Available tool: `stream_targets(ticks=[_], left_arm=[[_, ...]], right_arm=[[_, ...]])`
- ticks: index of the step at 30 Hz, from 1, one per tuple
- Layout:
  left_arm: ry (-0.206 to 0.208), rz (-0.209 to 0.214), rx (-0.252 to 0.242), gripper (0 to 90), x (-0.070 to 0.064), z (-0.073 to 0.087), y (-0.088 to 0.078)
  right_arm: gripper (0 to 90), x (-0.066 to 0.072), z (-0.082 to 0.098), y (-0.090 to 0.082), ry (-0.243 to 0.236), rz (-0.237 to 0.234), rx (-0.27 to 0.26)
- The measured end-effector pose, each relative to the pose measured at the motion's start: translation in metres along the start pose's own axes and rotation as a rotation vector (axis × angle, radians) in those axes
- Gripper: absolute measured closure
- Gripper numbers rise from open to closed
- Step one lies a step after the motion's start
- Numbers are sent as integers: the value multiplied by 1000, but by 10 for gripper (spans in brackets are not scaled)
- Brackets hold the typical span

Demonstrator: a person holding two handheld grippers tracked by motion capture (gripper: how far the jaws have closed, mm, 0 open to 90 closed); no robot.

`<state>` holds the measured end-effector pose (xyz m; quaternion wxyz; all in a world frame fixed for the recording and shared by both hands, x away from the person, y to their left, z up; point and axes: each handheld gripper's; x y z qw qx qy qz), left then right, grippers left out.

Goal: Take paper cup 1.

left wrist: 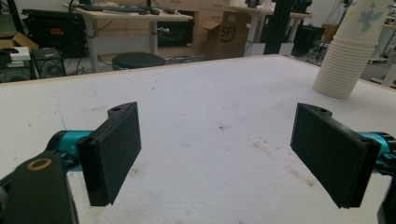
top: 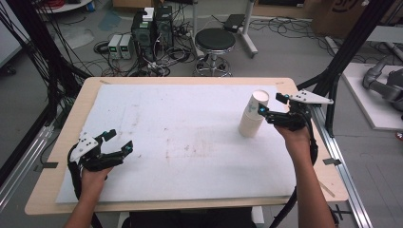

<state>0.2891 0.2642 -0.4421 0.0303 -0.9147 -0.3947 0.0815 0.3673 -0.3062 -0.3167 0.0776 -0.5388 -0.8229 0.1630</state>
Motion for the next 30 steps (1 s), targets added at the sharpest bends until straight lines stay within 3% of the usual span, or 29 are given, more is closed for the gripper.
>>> stream_targets(ticks=[16, 22, 30], left_arm=[[-7, 3, 4, 161, 2, 1, 1], [-9, 5, 0, 161, 3, 1, 1], [-11, 13, -1, 161, 2, 1, 2]], right_arm=[[176, -2, 0, 50, 3, 16, 132], [315, -4, 1, 54, 4, -10, 151], [328, -4, -8, 48, 16, -1, 125]])
Point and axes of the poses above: each handheld gripper's, and its own axes: y roughly forward along the jaws, z roughly out of its underside, x roughly to its left, and after that the axes turned 9 degrees about z, right-handed
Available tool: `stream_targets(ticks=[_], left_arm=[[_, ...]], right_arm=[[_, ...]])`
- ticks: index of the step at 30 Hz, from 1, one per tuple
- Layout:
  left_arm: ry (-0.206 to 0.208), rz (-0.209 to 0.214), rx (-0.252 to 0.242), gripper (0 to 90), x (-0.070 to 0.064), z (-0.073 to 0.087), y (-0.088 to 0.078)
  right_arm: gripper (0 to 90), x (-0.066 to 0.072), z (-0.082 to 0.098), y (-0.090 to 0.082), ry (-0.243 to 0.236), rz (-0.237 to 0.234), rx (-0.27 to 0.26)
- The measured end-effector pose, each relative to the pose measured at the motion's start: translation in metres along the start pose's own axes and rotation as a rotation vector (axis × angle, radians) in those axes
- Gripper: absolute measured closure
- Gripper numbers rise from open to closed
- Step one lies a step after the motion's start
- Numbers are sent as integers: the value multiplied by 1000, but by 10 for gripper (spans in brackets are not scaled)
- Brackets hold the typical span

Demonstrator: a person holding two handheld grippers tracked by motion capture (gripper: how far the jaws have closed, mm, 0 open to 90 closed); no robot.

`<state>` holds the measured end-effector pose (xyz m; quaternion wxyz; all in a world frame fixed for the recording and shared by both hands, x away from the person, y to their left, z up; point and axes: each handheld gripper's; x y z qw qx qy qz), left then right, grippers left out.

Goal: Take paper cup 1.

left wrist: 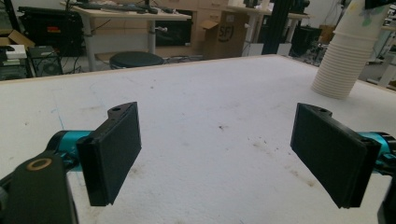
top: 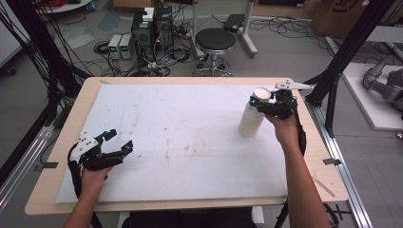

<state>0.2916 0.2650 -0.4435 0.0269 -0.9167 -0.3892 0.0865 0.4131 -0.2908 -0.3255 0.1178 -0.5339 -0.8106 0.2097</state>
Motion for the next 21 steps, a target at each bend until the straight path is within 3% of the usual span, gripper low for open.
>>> stream_targets(ticks=[14, 21], left_arm=[[-1, 22, -1, 161, -2, -1, 0], [-3, 30, -4, 161, -3, -1, 0]], right_arm=[[330, 3, -37, -47, -27, 11, -131], [330, 11, -41, -73, -39, 3, -199]])
Point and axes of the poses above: each handheld gripper's, and its own axes: y roughly forward along the jaws, z roughly out of its underside, x roughly to its left, and after that the axes turned 9 degrees about z, right-handed
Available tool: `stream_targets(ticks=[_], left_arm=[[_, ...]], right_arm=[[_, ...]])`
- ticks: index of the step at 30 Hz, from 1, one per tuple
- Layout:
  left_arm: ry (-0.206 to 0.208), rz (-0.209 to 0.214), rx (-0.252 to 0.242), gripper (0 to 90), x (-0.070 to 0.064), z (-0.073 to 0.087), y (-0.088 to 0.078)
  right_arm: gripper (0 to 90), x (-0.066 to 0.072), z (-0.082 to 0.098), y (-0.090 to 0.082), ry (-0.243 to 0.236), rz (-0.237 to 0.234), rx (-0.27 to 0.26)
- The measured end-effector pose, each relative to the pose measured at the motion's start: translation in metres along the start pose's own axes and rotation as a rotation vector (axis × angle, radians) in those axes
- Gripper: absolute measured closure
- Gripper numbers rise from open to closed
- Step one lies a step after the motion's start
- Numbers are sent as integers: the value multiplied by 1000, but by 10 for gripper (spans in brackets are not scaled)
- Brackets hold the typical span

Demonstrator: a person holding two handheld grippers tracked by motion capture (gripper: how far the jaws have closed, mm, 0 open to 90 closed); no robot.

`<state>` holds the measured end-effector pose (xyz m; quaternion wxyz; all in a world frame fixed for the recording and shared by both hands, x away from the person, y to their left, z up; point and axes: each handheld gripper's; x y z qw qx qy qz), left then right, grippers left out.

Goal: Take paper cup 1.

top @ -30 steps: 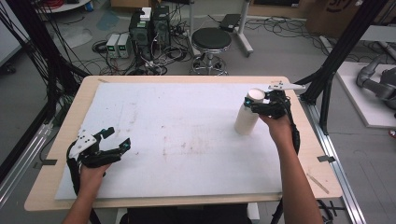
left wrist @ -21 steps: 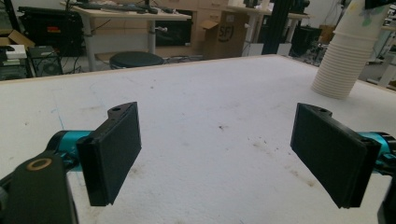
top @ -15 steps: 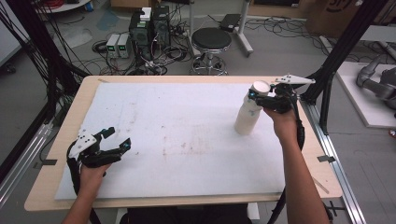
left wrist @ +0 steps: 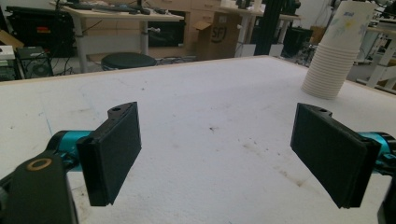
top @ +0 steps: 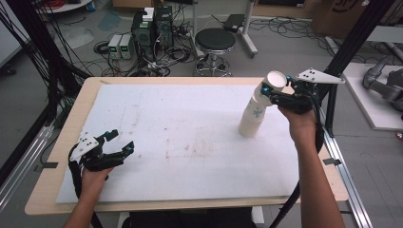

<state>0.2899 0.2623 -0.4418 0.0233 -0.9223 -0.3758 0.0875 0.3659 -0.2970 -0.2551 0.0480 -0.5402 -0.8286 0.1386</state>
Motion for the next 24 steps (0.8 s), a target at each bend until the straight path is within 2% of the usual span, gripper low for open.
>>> stream_targets(ticks=[7, 11, 12, 13, 15, 16, 18, 19, 24], left_arm=[[0, 8, 5, 161, -1, 0, 1], [3, 13, 8, 161, -2, 0, 1], [3, 13, 8, 161, -2, 0, 1], [3, 17, 7, 161, -2, 0, 1], [1, 20, 6, 161, -3, 0, 1], [2, 22, 9, 162, -3, 0, 2], [3, 23, 8, 161, -3, 0, 2], [2, 25, 0, 161, -4, 0, 2], [3, 36, -8, 161, -5, -1, 1]], right_arm=[[330, 16, 8, -19, -10, -53, -23], [331, 27, 20, -23, -12, -123, -28], [331, 27, 20, -23, -12, -123, -28], [332, 35, 28, -23, -22, -159, -18], [331, 38, 32, -22, -25, -174, -13], [331, 43, 41, -20, -26, -208, 0], [331, 47, 48, -17, -30, -224, 10], [332, 51, 59, -13, -28, -254, 31], [331, 59, 84, -3, -40, -296, 65]])
Point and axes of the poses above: each handheld gripper's, and its own axes: y roughly forward along the jaws, z roughly out of its underside, x roughly to its left, and after that the axes turned 9 degrees about z, right-handed
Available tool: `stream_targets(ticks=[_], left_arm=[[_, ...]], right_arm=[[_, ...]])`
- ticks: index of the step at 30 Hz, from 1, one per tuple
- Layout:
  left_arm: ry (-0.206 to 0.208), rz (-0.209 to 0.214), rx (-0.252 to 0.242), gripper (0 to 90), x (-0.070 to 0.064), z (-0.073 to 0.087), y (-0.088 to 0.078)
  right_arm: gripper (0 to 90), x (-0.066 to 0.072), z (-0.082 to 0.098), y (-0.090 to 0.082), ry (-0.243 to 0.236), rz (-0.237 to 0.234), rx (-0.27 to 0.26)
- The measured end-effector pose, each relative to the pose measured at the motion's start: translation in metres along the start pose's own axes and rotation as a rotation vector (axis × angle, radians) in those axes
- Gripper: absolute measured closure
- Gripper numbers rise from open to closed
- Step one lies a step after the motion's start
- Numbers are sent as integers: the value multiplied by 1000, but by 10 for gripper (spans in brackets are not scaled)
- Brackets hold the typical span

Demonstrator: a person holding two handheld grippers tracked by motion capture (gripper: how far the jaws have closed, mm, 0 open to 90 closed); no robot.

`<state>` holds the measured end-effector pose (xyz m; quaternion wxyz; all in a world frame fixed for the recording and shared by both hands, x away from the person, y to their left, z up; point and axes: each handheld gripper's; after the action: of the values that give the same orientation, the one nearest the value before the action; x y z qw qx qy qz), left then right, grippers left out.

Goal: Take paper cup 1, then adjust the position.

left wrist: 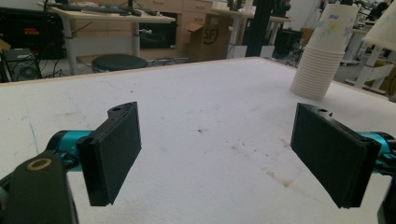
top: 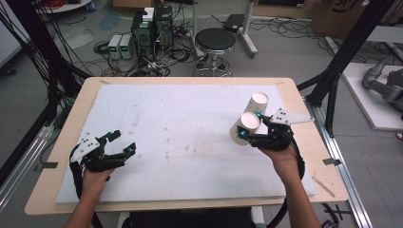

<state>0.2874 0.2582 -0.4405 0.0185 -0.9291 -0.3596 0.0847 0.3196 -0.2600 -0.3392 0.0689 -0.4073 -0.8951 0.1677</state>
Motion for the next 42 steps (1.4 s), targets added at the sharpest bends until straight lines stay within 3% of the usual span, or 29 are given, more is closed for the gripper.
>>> stream_targets(ticks=[10, 30, 38, 42], left_arm=[[-3, 3, -2, 161, 0, 0, -1], [2, 76, 4, 159, -4, -2, 9], [-8, 130, -15, 159, -15, -6, 12], [-3, 202, 3, 159, -24, -9, 16]], right_arm=[[332, 9, 18, 13, -13, -63, 8], [331, 19, 20, 26, -29, -87, 21], [331, 27, 21, 33, -40, -118, 27], [331, 31, 21, 36, -44, -136, 32]])
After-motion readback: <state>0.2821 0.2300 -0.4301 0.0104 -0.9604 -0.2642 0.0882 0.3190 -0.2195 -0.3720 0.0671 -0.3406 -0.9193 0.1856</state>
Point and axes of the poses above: each handheld gripper's, and its own axes: y roughly forward along the jaws, z roughly out of its underside, x roughly to its left, and after that the axes turned 9 degrees about z, right-handed
